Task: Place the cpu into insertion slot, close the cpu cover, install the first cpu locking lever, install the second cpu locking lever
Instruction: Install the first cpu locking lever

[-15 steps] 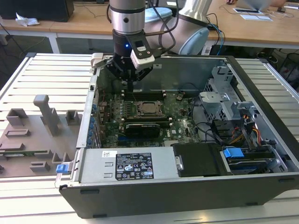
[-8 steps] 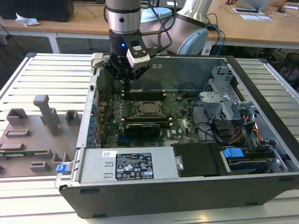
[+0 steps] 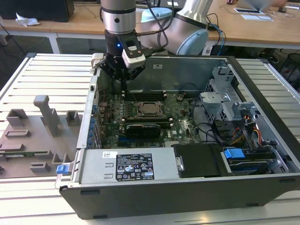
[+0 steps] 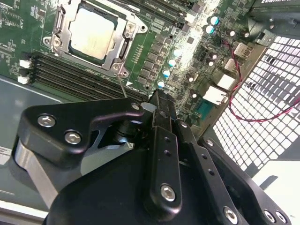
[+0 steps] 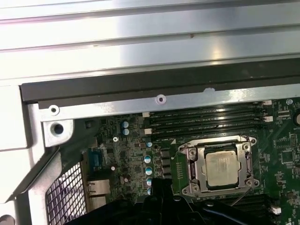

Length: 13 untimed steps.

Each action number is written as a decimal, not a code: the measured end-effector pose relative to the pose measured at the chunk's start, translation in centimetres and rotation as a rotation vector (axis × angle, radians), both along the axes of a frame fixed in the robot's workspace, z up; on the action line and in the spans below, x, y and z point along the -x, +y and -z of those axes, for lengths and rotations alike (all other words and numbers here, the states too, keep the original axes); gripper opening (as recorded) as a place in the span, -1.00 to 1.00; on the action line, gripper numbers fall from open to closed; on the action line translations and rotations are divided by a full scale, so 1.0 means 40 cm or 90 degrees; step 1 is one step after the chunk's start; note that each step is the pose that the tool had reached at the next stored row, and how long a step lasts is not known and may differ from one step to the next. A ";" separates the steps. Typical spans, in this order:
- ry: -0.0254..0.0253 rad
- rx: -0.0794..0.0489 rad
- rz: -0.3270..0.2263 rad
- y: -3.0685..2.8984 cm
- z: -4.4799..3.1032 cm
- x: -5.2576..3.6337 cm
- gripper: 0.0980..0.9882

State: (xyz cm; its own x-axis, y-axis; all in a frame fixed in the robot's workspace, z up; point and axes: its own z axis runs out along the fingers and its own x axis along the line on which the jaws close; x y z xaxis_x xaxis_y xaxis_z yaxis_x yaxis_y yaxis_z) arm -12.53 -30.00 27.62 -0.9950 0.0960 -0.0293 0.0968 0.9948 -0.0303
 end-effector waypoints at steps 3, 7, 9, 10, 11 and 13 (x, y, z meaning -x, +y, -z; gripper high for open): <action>0.0000 0.000 -0.001 0.001 0.002 0.007 -0.98; 0.0001 0.000 -0.002 0.001 0.005 0.014 -0.98; 0.0000 0.000 -0.002 0.001 0.006 0.016 -0.98; 0.0000 0.000 -0.002 0.001 0.007 0.018 -0.98; 0.0000 0.000 -0.002 0.001 0.007 0.019 -0.98; 0.0000 0.000 -0.003 0.001 0.010 0.023 -0.98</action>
